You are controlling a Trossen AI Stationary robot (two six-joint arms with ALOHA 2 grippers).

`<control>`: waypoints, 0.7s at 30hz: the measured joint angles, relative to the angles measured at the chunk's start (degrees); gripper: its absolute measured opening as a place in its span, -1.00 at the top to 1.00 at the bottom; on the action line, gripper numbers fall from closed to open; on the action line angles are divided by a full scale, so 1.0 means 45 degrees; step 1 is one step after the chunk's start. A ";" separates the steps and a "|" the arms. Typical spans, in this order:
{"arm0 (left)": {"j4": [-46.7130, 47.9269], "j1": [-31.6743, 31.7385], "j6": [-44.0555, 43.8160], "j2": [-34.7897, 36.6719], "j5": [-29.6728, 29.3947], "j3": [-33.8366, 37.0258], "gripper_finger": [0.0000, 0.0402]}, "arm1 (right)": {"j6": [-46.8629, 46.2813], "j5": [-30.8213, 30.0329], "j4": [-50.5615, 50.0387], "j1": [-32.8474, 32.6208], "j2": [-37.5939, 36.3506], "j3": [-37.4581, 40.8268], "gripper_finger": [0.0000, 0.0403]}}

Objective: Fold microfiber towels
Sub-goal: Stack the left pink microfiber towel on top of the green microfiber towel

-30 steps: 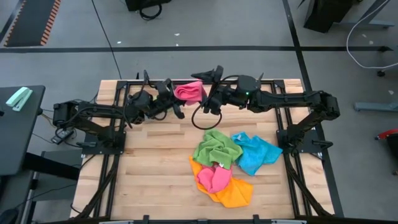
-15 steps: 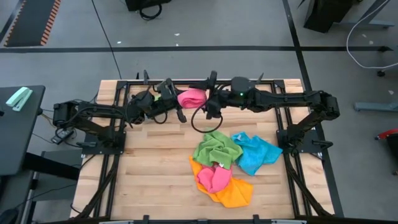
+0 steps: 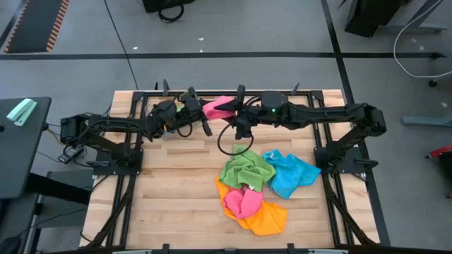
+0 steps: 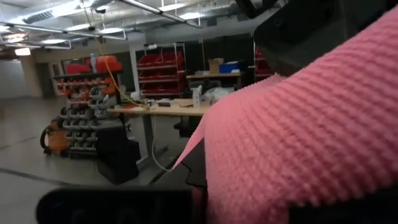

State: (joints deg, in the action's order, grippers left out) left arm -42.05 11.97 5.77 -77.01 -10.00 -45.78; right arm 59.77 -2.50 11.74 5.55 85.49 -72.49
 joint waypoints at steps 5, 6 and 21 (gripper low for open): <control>0.0461 0.0038 0.0621 0.0000 -0.0001 0.0000 0.75 | -0.0629 -0.0004 -0.0478 0.0163 0.0000 0.0000 0.75; 0.0562 0.0035 0.0858 0.0000 -0.0001 0.0000 0.75 | -0.0682 -0.0001 -0.0629 0.0163 0.0000 0.0000 0.80; 0.2005 -0.0097 0.2081 0.0000 -0.0770 0.0005 0.68 | -0.1272 -0.0879 -0.1261 0.0265 -0.0005 0.0000 0.94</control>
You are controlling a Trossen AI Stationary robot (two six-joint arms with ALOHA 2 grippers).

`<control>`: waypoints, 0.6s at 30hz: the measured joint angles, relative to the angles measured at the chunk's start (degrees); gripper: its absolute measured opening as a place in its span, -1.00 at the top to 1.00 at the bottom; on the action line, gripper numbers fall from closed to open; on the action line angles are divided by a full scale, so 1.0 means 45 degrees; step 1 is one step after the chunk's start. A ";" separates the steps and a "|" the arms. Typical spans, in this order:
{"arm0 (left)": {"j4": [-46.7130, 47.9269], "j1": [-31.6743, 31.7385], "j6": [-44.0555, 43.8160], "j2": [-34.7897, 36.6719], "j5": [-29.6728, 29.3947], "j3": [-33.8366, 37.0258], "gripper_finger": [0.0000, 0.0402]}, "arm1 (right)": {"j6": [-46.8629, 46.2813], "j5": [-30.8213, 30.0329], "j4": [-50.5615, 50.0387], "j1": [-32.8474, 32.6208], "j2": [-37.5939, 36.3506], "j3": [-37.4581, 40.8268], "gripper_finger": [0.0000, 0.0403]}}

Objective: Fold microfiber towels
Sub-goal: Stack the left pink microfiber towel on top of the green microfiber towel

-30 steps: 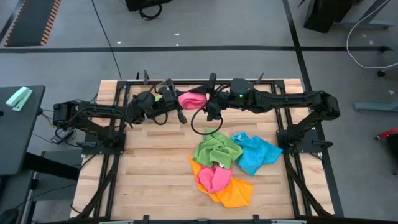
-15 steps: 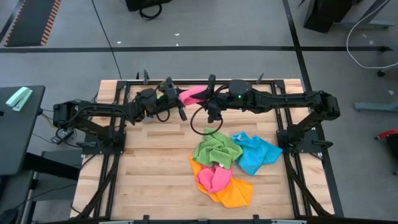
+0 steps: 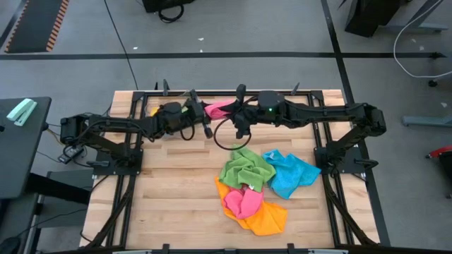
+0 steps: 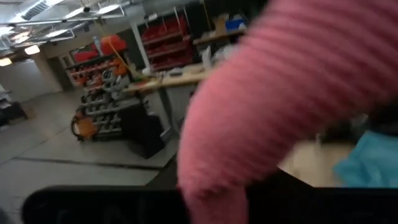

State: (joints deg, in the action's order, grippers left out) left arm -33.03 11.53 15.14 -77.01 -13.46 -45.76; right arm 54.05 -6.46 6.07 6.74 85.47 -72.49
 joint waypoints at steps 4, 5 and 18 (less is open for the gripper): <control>0.1456 -0.0218 0.0441 0.0005 -0.0265 -0.0005 0.47 | -0.0986 0.0424 -0.0691 0.0085 -0.0010 0.0000 0.94; 0.2044 -0.0298 0.0446 0.0005 -0.0263 -0.0005 0.43 | -0.1164 0.0520 -0.1004 0.0116 -0.0010 0.0000 0.94; 0.7144 -0.1247 -0.1947 0.0262 0.0086 0.0010 0.14 | -0.3245 0.2674 -0.1445 0.0580 0.1062 0.0007 0.95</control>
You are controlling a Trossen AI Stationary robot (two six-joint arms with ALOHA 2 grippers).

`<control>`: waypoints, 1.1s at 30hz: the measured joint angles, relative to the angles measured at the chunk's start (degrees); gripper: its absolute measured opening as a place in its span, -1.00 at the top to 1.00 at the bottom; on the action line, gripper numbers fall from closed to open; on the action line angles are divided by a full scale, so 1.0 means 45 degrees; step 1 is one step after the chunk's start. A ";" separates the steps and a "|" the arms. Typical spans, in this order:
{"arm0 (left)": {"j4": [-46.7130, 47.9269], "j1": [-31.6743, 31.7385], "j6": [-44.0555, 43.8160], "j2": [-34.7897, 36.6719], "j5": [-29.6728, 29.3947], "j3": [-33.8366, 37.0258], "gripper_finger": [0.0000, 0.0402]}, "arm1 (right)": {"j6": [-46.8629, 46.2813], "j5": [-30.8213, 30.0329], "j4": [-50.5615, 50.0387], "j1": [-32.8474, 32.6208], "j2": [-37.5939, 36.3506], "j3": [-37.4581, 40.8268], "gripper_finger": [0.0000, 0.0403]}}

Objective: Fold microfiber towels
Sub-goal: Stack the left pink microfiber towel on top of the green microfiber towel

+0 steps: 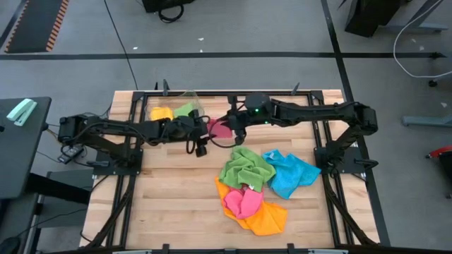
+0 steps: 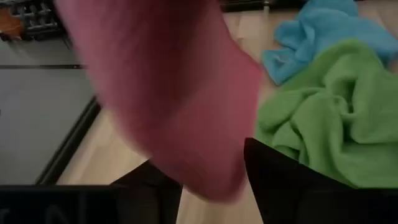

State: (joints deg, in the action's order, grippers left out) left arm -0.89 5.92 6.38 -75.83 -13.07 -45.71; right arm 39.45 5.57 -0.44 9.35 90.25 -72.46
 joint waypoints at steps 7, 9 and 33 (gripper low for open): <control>0.0158 -0.0349 -0.0456 0.1228 -0.1631 0.1436 0.23 | 0.0135 0.0308 0.0196 0.0226 0.0274 0.0003 0.95; -0.0019 -0.0146 -0.0902 0.1372 -0.2056 0.1634 0.25 | 0.0135 0.0313 0.0254 0.0354 0.0274 0.0003 0.95; -0.1156 0.5034 -0.2541 -0.2159 0.1463 0.1744 0.54 | 0.0271 0.0197 -0.0736 0.1335 0.0022 -0.0011 0.93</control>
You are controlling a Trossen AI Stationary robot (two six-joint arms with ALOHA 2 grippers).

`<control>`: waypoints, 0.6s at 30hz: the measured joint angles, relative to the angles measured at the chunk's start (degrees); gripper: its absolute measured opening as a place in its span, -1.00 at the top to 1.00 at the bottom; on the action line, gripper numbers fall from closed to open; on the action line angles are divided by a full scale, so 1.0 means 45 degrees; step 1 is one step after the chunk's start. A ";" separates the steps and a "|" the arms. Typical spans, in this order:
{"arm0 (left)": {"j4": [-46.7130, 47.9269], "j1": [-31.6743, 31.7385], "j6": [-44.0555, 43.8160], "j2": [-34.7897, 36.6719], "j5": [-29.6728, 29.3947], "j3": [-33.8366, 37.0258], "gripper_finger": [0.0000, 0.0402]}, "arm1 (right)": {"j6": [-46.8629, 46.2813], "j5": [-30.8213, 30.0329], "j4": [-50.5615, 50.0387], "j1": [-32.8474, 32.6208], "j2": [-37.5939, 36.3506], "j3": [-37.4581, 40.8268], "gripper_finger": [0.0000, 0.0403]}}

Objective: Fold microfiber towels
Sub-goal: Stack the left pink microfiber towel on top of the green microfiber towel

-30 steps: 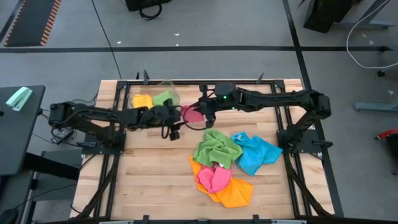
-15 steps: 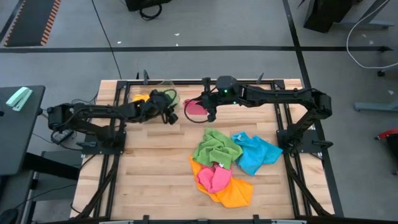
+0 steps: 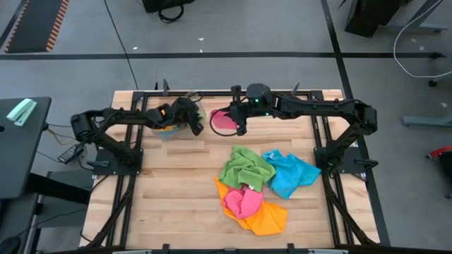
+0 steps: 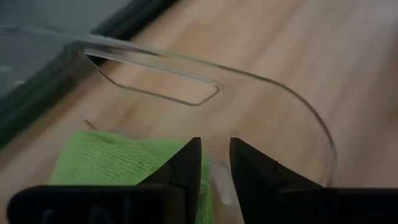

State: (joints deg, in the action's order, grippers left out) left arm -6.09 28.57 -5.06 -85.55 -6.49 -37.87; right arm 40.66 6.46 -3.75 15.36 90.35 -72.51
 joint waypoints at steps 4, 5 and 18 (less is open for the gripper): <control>-0.0012 -0.0538 0.0038 -0.0075 0.0577 0.0000 0.61 | -0.0026 0.0000 -0.0024 0.0008 0.0000 0.0000 0.93; -0.0017 -0.0705 0.0039 -0.0075 0.0602 0.0000 0.63 | -0.0052 0.0000 -0.0024 0.0008 0.0000 0.0000 0.93; -0.0733 -0.3400 -0.0452 -0.0075 0.0840 -0.0003 0.78 | -0.1036 0.0208 -0.0083 -0.0026 0.0000 0.0005 0.92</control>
State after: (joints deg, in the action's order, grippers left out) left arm -9.39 13.27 -7.09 -85.89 -2.71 -37.88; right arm 36.00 7.40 -4.13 15.25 90.35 -72.49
